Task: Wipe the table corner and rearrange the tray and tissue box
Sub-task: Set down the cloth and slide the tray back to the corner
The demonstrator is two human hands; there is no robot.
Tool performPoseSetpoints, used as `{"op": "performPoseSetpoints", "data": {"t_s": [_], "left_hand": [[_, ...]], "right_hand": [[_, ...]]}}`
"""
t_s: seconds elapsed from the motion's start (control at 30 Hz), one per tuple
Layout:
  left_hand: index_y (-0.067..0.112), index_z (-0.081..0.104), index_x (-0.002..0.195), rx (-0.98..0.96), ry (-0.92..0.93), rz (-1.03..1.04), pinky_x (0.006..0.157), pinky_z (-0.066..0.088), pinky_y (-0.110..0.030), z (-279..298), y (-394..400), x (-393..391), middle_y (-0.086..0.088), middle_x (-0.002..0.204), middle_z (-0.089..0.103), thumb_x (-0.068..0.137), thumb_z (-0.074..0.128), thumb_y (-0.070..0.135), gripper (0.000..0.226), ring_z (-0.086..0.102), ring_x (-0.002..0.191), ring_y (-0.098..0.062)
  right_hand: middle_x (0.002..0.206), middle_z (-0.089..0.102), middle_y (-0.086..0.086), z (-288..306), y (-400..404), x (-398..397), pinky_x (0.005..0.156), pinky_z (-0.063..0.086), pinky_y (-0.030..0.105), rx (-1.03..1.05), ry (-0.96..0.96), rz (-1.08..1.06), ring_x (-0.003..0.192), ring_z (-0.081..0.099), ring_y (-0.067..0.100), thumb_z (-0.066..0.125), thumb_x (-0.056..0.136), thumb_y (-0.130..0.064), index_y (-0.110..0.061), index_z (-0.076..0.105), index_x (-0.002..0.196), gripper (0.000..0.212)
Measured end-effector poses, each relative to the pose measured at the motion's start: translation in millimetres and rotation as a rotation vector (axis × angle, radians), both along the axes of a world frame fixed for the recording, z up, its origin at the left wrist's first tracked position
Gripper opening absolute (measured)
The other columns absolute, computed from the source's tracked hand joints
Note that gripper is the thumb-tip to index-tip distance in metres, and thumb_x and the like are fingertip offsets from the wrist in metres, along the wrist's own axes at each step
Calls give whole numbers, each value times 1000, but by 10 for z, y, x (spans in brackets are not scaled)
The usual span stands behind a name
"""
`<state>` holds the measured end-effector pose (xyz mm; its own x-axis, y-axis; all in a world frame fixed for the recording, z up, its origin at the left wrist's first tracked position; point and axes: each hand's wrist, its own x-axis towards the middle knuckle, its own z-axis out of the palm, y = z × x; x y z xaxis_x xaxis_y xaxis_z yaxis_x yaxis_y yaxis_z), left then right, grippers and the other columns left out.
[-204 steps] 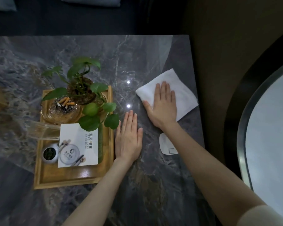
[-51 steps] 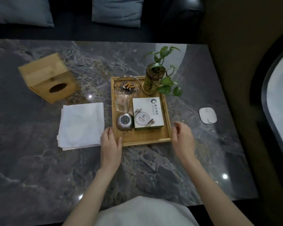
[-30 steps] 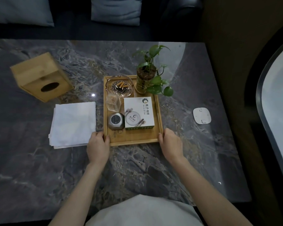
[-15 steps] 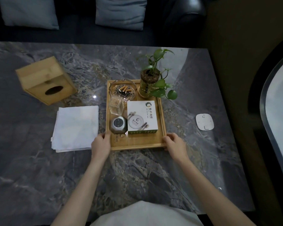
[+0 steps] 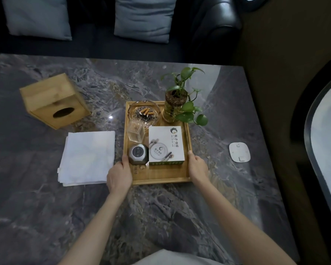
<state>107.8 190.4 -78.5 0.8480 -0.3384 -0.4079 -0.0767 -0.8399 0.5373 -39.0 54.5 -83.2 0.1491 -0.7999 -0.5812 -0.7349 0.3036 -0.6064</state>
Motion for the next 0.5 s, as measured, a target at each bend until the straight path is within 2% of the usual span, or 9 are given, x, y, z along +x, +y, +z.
{"op": "performPoseSetpoints", "data": {"t_s": [0.13,0.23,0.37,0.5], "left_hand": [[-5,61,104,-14,-17,13,86,41,-44,7,-6,-6,-28,110,62,96,17,44,66,55,103,-41],[-8,61,102,-41,-47,16,86,41,-44,9,-2,-37,-31,109,62,97,19,40,64,55,102,-42],[-10,62,97,-91,-75,29,82,38,-41,77,-21,-158,-33,105,62,98,22,36,61,55,100,-42],[-12,60,102,-137,-95,31,80,36,-38,159,-95,-263,-33,109,61,98,23,35,60,54,103,-43]], "right_hand": [[86,58,7,-113,40,46,76,39,35,-102,17,-52,81,53,24,29,95,-48,-5,62,86,55],[81,62,10,-167,57,31,70,38,35,-206,14,-42,79,58,28,29,95,-47,-1,62,77,59],[81,64,14,-178,8,-46,67,37,34,-276,12,-10,77,58,30,30,96,-45,-3,59,71,56],[76,62,12,-126,-65,-173,62,35,33,-310,-19,-8,72,57,28,29,96,-46,-4,58,68,57]]}}
